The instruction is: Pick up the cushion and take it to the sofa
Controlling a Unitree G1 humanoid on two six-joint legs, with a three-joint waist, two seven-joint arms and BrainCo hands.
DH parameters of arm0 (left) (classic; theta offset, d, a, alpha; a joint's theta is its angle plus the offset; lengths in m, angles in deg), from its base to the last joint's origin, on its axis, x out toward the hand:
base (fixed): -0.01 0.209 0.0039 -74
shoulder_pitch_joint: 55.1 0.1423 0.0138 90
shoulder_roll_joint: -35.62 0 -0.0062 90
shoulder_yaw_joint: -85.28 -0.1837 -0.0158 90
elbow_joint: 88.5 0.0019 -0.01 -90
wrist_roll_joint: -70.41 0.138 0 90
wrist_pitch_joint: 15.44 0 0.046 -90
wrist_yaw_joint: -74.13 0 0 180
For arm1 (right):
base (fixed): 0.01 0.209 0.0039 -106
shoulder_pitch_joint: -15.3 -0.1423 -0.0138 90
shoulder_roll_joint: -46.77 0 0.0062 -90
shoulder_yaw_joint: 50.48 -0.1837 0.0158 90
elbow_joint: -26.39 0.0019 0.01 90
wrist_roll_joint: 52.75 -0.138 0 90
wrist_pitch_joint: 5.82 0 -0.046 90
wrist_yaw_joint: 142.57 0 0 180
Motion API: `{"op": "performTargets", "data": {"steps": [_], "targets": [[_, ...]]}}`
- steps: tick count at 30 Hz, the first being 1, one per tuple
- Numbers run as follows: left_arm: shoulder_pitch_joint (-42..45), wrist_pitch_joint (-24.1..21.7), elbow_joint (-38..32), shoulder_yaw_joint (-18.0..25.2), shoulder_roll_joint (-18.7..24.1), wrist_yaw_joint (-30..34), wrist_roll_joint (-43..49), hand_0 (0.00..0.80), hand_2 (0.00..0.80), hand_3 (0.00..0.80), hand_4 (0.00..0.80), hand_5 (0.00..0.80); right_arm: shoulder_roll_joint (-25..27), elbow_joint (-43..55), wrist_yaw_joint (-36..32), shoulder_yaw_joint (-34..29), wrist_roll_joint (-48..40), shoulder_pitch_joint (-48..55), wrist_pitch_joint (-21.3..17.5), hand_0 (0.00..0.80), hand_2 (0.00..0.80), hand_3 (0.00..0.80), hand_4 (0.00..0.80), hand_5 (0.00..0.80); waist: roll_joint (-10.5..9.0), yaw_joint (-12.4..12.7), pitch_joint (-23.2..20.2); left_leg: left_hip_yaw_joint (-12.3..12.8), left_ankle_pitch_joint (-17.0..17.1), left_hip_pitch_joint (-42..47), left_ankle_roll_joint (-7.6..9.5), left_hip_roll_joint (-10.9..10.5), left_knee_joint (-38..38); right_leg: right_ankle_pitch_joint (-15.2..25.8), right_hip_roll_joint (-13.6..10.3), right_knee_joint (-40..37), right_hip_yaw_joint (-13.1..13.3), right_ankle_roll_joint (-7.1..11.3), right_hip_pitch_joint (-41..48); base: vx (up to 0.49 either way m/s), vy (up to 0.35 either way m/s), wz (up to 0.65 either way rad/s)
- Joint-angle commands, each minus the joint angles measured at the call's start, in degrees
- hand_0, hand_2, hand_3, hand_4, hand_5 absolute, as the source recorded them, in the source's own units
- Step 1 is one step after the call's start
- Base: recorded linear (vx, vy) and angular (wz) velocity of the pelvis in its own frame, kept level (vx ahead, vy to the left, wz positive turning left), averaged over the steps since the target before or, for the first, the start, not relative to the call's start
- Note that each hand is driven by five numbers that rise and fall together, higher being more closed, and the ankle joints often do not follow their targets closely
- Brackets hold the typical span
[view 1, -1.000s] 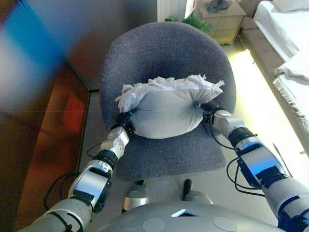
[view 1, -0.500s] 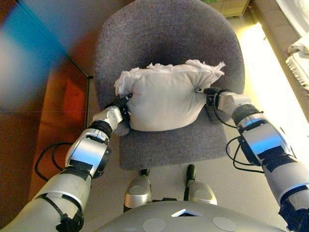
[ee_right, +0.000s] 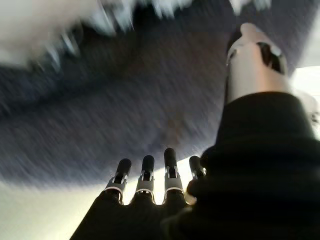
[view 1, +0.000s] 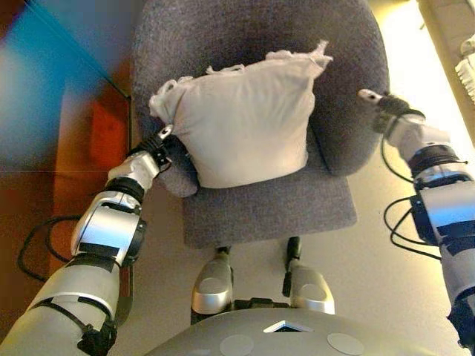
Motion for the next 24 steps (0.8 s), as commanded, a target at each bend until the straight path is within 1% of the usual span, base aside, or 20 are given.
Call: {"op": "performTargets", "data": {"steps": [1, 5, 7, 9, 10, 12, 14, 15, 16, 18, 19, 20, 21, 22, 23, 24], "targets": [[1.49, -1.46, 5.59, 1.19, 5.82, -1.41, 3.55, 0.0, 0.0, 0.0, 0.0, 0.0, 3.76, 2.41, 1.42, 0.01, 0.32, 0.69, -4.21, 0.0, 0.0, 0.0, 0.0, 0.0, -2.9, -1.23, -1.91, 3.24, -6.82, 3.26, -0.05, -1.63, 1.6, -4.51, -2.2, 1.25, 1.47, 2.42, 0.72, 0.13, 0.032, 0.06], [7.7, -1.1, 7.51, 4.5, 8.36, -0.42, 6.9, 0.0, 0.0, 0.0, 0.0, 0.0, 7.48, 1.89, -0.04, -5.11, 1.85, 9.52, -4.83, 0.0, 0.0, 0.0, 0.0, 0.0, -3.0, -1.44, -3.49, 3.58, -7.77, 4.58, 0.3, -1.78, 2.09, -5.21, -2.45, 1.63, 1.4, 2.57, 1.95, 0.142, 0.012, 0.02], [12.41, -1.68, 8.4, 7.04, 9.76, -0.44, 8.6, 0.0, 0.0, 0.0, 0.0, 0.0, 8.94, 1.06, -0.78, -8.65, 2.89, 15.26, -5.94, 0.0, 0.0, 0.0, 0.0, 0.0, -3.04, -1.37, -4.7, 3.75, -8.19, 5.52, 0.46, -1.84, 2.1, -5.47, -2.46, 1.53, 1.33, 2.64, 2.91, 0.153, 0.0, 0.05], [16.86, -2.59, 8.58, 9.2, 10.9, -1.06, 10.63, 0.0, 0.0, 0.0, 0.0, 0.0, 9.63, 1.38, -1.41, -11.9, 2.76, 20.57, -6.7, 0.0, 0.0, 0.0, 0.0, 0.0, -3.18, -1.27, -5.6, 3.88, -8.59, 6.27, 0.6, -1.86, 2.07, -5.74, -2.47, 1.46, 1.38, 2.74, 3.66, 0.123, -0.02, 0.0], [19.61, -3.31, 8.57, 10.85, 11.32, -0.79, 10.78, 0.0, 0.0, 0.0, 0.0, 0.0, 9.6, 1.77, -0.9, -13.99, 3.19, 23.75, -7.69, 0.0, 0.0, 0.0, 0.0, 0.0, -3.26, -1.23, -6.0, 3.87, -8.74, 6.69, 0.69, -1.92, 2.0, -5.82, -2.41, 1.39, 1.46, 2.74, 4.09, 0.101, -0.027, -0.02], [24.08, -4.13, 8.14, 12.91, 11.2, -0.2, 11.92, 0.0, 0.0, 0.0, 0.0, 0.0, 8.77, 2.85, -0.68, -16.82, 5.59, 28.97, -9.04, 0.0, 0.0, 0.0, 0.0, 0.0, -3.38, -1.13, -6.8, 4.08, -9.03, 7.43, 0.8, -1.86, 1.71, -6.01, -2.36, 1.25, 1.45, 2.79, 4.79, 0.067, -0.024, 0.02], [29.72, -5.34, 6.28, 14.15, 9.48, 2.32, 15.82, 0.0, 0.0, 0.0, 0.0, 0.0, 6.84, 5.17, -0.2, -18.92, 8.76, 35.28, -9.34, 0.0, 0.0, 0.0, 0.0, 0.0, -3.61, -0.94, -7.42, 4.19, -9.34, 8.03, 1.0, -1.93, 1.7, -6.18, -2.34, 1.19, 1.48, 2.78, 5.5, 0.008, -0.019, 0.01], [33.09, -5.52, 4.7, 14.3, 7.89, 4.0, 18.55, 0.0, 0.0, 0.0, 0.0, 0.0, 5.33, 6.12, 0.46, -19.64, 11.42, 39.4, -8.56, 0.0, 0.0, 0.0, 0.0, 0.0, -3.77, -0.76, -7.79, 4.36, -9.41, 8.46, 1.16, -1.99, 1.64, -6.23, -2.32, 1.17, 1.33, 2.79, 6.03, 0.006, -0.036, 0.05], [34.84, -4.85, 3.72, 14.27, 7.04, 4.61, 20.51, 0.0, 0.0, 0.0, 0.0, 0.0, 4.61, 6.67, 1.36, -20.16, 13.01, 41.71, -6.43, 0.0, 0.0, 0.0, 0.0, 0.0, -3.87, -0.59, -8.19, 4.44, -9.45, 8.85, 1.29, -2.04, 1.47, -6.25, -2.28, 1.11, 1.23, 2.78, 6.37, 0.006, -0.033, 0.07], [38.14, -4.53, 3.17, 13.51, 5.12, 6.39, 24.75, 0.0, 0.0, 0.0, 0.0, 0.0, 3.16, 4.48, 0.48, -20.79, 14.65, 45.35, -4.75, 0.0, 0.0, 0.0, 0.0, 0.0, -4.0, -0.22, -8.92, 4.71, -9.38, 9.61, 1.54, -1.98, 1.13, -6.28, -2.17, 0.99, 0.81, 2.65, 7.19, -0.01, -0.029, 0.15], [40.1, -3.62, 3.12, 13.26, 3.62, 7.28, 26.48, 0.0, 0.0, 0.0, 0.0, 0.0, 1.26, 2.44, 0.29, -21.21, 16.34, 47.72, -3.67, 0.0, 0.0, 0.0, 0.0, 0.0, -4.16, -0.03, -9.3, 4.93, -9.41, 10.07, 1.74, -2.02, 1.02, -6.37, -2.06, 0.95, 0.56, 2.49, 7.81, -0.039, -0.042, 0.17], [41.68, -3.13, 3.38, 12.93, 1.63, 7.24, 27.64, 0.0, 0.0, 0.0, 0.0, 0.0, -1.05, 0.25, 1.06, -21.55, 16.47, 49.71, -3.79, 0.0, 0.0, 0.0, 0.0, 0.0, -4.28, 0.14, -9.68, 5.03, -9.45, 10.49, 1.93, -2.08, 0.89, -6.42, -1.91, 0.93, 0.4, 2.33, 8.29, -0.045, -0.054, 0.06], [43.15, -2.63, 3.68, 12.75, -0.4, 6.84, 28.92, 0.0, 0.0, 0.0, 0.0, 0.0, -3.48, -1.03, 1.26, -21.67, 16.61, 51.42, -4.74, 0.0, 0.0, 0.0, 0.0, 0.0, -4.4, 0.31, -9.97, 5.08, -9.53, 10.85, 2.1, -2.1, 0.78, -6.47, -1.8, 0.89, 0.23, 2.22, 8.71, -0.037, -0.064, 0.01], [44.65, -1.6, 4.14, 12.64, -2.41, 6.14, 30.02, 0.0, 0.0, 0.0, 0.0, 0.0, -6.3, -1.94, 1.13, -21.67, 16.68, 53.14, -4.43, 0.0, 0.0, 0.0, 0.0, 0.0, -4.63, 0.42, -10.3, 5.04, -9.62, 11.29, 2.33, -2.17, 0.7, -6.49, -1.66, 0.9, 0.12, 2.05, 9.15, -0.029, -0.068, 0.02], [45.72, -1.25, 4.88, 12.64, -4.17, 5.47, 30.92, 0.0, 0.0, 0.0, 0.0, 0.0, -9.15, -2.84, 1.81, -21.39, 16.77, 54.59, -4.97, 0.0, 0.0, 0.0, 0.0, 0.0, -4.85, 0.47, -10.59, 4.94, -9.7, 11.62, 2.49, -2.25, 0.64, -6.53, -1.52, 0.93, 0.17, 1.9, 9.49, -0.032, -0.062, 0.09], [46.34, -0.64, 5.4, 12.75, -5.04, 5.51, 32.01, 0.0, 0.0, 0.0, 0.0, 0.0, -10.82, -3.36, 1.4, -21.06, 17.73, 55.42, -4.75, 0.0, 0.0, 0.0, 0.0, 0.0, -5.0, 0.5, -10.81, 4.93, -9.77, 11.84, 2.58, -2.29, 0.59, -6.58, -1.45, 0.93, 0.17, 1.8, 9.73, -0.034, -0.054, 0.08]]}}
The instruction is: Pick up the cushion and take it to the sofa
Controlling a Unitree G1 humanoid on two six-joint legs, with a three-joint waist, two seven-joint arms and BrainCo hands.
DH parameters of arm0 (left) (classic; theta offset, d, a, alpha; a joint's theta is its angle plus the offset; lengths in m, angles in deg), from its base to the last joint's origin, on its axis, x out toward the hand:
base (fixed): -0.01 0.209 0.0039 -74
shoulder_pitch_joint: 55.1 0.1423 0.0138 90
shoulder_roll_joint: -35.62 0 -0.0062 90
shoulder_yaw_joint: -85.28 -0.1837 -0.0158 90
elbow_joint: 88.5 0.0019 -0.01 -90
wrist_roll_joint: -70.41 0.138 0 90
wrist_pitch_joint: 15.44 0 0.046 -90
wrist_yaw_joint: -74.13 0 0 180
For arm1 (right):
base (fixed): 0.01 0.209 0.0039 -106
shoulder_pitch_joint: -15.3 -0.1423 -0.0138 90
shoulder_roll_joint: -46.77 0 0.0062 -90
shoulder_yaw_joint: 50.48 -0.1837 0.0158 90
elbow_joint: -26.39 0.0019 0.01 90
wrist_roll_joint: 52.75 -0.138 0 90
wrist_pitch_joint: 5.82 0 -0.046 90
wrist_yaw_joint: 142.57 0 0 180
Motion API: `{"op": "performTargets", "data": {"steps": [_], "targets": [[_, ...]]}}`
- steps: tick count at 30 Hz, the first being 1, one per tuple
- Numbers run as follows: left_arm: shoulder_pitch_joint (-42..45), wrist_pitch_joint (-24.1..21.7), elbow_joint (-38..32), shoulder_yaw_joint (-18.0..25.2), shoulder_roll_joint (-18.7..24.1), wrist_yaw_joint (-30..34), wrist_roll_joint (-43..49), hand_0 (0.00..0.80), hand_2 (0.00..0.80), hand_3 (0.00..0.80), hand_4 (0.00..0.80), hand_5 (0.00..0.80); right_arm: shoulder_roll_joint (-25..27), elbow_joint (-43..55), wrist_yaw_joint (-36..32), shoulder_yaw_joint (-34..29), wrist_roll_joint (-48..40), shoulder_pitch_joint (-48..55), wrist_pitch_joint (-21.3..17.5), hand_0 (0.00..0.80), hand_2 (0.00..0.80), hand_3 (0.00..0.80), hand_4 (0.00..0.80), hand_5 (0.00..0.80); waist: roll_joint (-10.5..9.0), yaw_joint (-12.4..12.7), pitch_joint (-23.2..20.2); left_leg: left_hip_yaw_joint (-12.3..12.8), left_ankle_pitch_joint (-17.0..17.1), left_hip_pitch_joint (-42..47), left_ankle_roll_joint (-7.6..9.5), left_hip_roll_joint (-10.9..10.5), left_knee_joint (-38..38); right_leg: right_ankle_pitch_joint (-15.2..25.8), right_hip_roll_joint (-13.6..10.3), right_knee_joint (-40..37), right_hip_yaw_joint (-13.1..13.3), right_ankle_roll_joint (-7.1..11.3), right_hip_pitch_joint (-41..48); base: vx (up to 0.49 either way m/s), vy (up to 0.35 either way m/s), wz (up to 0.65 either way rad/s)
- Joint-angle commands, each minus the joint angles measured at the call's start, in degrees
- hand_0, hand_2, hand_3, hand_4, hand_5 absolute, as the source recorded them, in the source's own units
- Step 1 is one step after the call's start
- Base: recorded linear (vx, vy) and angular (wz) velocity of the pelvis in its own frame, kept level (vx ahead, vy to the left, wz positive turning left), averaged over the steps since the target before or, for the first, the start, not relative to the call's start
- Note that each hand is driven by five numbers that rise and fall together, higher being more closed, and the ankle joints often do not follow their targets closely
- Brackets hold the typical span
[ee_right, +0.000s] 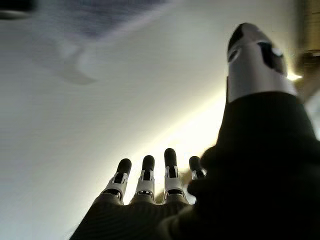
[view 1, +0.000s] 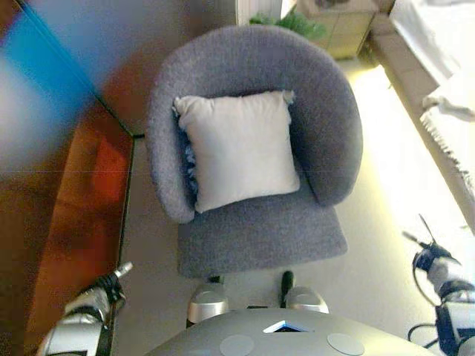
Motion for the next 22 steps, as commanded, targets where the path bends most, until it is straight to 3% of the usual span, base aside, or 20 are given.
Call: {"op": "performTargets", "data": {"steps": [1, 5, 11, 13, 17, 22], "targets": [[-0.56, 1.86, 3.79, -0.95, -1.47, -0.23, 6.46, 0.0, 0.0, 0.0, 0.0, 0.0, -4.25, -3.09, 0.26, 0.41, 3.74, -0.03, -0.63, 0.0, 0.0, 0.0, 0.0, 0.0, -2.11, 1.22, -0.21, 3.39, -7.32, 5.96, 2.33, -2.79, 0.92, -2.67, -1.51, 0.9, 0.17, 1.58, 2.05, -0.053, -0.063, 0.04], [0.44, 6.0, 7.29, -1.28, -6.4, 0.05, 7.98, 0.0, 0.0, 0.0, 0.0, 0.0, -12.89, -7.95, 0.44, 6.04, 11.45, 3.21, 2.23, 0.0, 0.0, 0.0, 0.0, 0.0, -2.73, 1.41, -1.13, 3.3, -7.59, 6.73, 3.02, -3.34, 0.66, -2.6, -1.07, 1.02, 0.57, 0.98, 2.87, -0.065, -0.066, -0.01], [-0.32, 6.43, 8.19, -1.15, -11.96, -1.27, 1.7, 0.0, 0.0, 0.0, 0.0, 0.0, -19.94, -7.09, -1.72, 10.82, 14.96, 3.0, 3.82, 0.0, 0.0, 0.0, 0.0, 0.0, -2.99, 1.62, -2.1, 2.77, -7.58, 6.98, 3.65, -4.04, 0.95, -2.13, -1.03, 1.38, 0.75, 0.3, 3.06, -0.074, -0.035, -0.01], [-0.48, 6.49, 7.28, -1.98, -12.69, -0.99, 2.88, 0.0, 0.0, 0.0, 0.0, 0.0, -20.86, -5.81, -1.9, 13.38, 19.38, 2.99, 3.12, 0.0, 0.0, 0.0, 0.0, 0.0, -2.98, 1.62, -2.27, 2.7, -8.22, 7.51, 3.74, -4.14, 0.94, -2.55, -0.99, 1.23, 0.74, 0.31, 3.64, -0.02, -0.012, -0.02], [-1.1, 5.92, 5.88, -5.34, -13.23, -2.4, 2.24, 0.0, 0.0, 0.0, 0.0, 0.0, -20.4, -4.45, -0.47, 15.92, 16.13, 2.46, 4.3, 0.0, 0.0, 0.0, 0.0, 0.0, -2.91, 1.59, -2.42, 2.74, -8.31, 7.66, 3.91, -4.23, 0.94, -2.58, -0.91, 1.18, 0.62, 0.23, 3.87, -0.064, -0.022, -0.04], [-0.82, 5.95, 5.82, -6.08, -12.4, -1.79, 1.43, 0.0, 0.0, 0.0, 0.0, 0.0, -19.8, -5.43, -1.92, 15.54, 15.78, 3.33, 3.72, 0.0, 0.0, 0.0, 0.0, 0.0, -2.89, 1.3, -2.63, 2.96, -8.28, 7.7, 4.03, -4.23, 0.8, -2.53, -0.7, 1.21, 0.46, 0.3, 3.77, -0.034, -0.023, -0.04]]}}
